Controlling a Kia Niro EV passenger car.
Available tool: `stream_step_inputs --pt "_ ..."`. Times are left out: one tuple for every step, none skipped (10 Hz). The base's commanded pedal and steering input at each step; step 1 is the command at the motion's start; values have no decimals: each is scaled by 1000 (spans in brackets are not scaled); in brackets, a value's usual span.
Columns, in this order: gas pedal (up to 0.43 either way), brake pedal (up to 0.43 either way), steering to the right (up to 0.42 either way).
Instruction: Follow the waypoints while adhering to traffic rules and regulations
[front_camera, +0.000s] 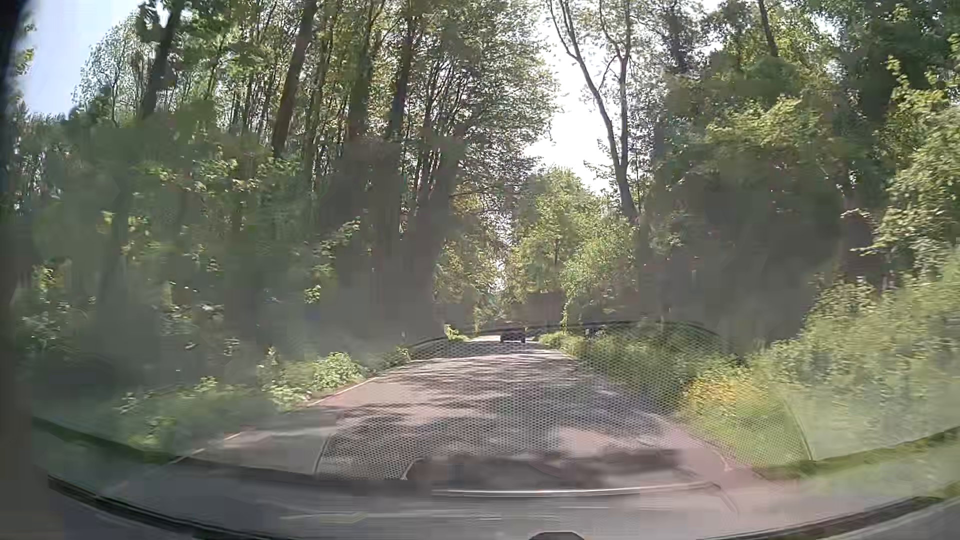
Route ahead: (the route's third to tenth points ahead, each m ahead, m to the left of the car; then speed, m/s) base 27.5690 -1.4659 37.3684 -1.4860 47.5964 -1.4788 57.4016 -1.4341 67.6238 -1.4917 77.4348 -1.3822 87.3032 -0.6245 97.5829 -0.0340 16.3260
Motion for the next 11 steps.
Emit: stream_step_inputs --pt "350 0 1" --pt "339 0 0" --pt "311 0 0" --pt "311 0 0" --pt "311 0 -1" --pt "311 0 -1" --pt "311 0 -1" --pt "311 0 -1" --pt "311 0 -1" --pt "311 0 -1" --pt "311 0 -1"
